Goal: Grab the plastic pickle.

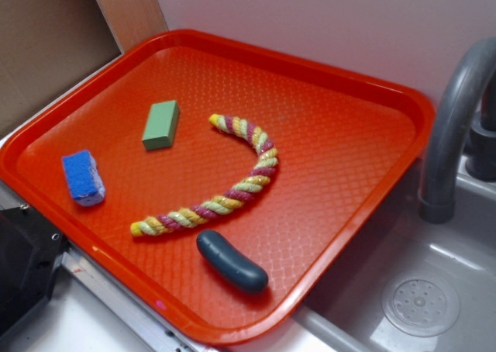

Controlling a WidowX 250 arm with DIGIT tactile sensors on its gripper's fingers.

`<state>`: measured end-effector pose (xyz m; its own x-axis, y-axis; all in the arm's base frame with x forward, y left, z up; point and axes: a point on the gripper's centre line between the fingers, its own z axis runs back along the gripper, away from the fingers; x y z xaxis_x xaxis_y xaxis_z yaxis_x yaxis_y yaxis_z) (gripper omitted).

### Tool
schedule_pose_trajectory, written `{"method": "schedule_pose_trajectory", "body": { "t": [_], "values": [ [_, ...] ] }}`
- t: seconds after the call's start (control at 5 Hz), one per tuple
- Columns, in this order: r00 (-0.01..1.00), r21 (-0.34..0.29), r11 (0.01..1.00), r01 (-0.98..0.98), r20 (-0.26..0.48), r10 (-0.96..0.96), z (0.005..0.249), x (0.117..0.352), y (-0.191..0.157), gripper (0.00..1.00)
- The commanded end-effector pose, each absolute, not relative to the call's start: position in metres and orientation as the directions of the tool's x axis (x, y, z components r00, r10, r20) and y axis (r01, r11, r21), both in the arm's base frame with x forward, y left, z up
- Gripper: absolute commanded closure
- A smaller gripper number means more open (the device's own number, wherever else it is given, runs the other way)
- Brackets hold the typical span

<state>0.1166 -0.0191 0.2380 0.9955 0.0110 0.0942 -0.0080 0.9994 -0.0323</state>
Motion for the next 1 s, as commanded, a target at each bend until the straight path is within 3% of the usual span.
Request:
{"method": "schedule_pose_trajectory", "body": {
  "t": [0.0, 0.4, 0.6, 0.8],
  "values": [
    [0.995, -0.032, 0.999, -0.008, 0.094, 0.011, 0.238, 0.117, -0.019, 0.0],
    [0.957, -0.01, 0.974, 0.225, 0.192, -0.219, 0.229, 0.136, -0.018, 0.0],
    [0.853, 0.036, 0.889, 0.457, 0.266, -0.449, 0.218, 0.155, -0.031, 0.0],
    [0.696, 0.111, 0.747, 0.656, 0.292, -0.656, 0.194, 0.178, -0.068, 0.0]
  ]
}}
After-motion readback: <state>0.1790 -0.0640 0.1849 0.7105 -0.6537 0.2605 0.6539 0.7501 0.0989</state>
